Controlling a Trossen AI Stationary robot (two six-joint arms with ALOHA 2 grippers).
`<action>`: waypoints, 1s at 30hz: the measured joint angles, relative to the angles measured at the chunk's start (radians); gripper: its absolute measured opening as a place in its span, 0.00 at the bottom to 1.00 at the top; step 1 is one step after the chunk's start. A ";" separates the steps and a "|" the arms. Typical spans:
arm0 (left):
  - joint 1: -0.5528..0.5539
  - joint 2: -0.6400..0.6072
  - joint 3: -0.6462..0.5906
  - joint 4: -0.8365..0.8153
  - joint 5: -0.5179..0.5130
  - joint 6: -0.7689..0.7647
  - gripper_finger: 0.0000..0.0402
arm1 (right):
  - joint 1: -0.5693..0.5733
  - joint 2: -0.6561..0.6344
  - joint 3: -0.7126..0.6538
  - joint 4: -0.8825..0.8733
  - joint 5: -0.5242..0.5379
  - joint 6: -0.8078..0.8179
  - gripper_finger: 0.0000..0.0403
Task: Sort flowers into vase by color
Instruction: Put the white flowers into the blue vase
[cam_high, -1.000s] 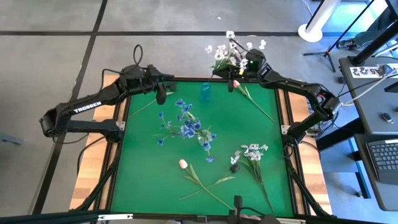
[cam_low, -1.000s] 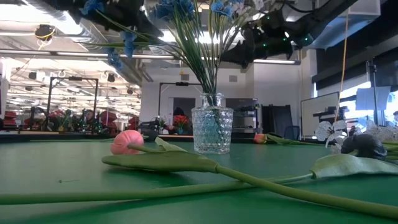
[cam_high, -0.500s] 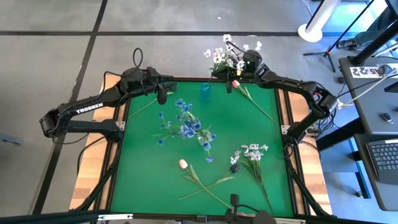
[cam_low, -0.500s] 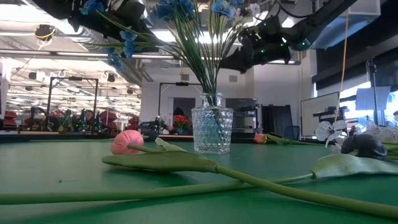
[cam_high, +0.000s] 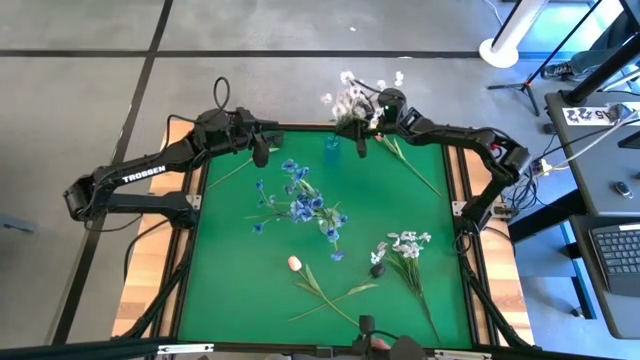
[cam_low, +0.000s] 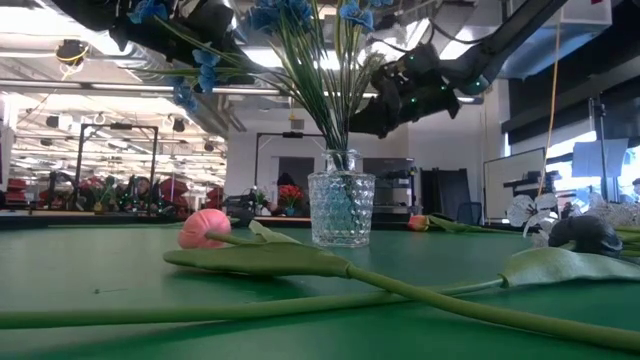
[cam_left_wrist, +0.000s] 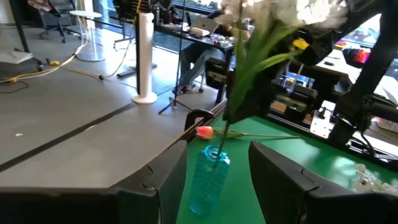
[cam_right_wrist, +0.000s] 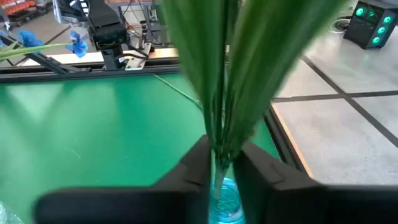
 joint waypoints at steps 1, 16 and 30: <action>0.000 0.000 0.000 -0.002 -0.001 0.000 0.42 | 0.004 -0.003 0.000 -0.001 0.007 -0.002 0.19; 0.000 0.000 0.000 -0.030 -0.003 0.000 0.42 | 0.008 -0.161 0.000 -0.240 0.212 -0.113 0.72; 0.000 0.000 0.000 -0.030 -0.002 0.000 0.42 | 0.017 -0.246 0.000 -0.464 0.296 -0.159 0.76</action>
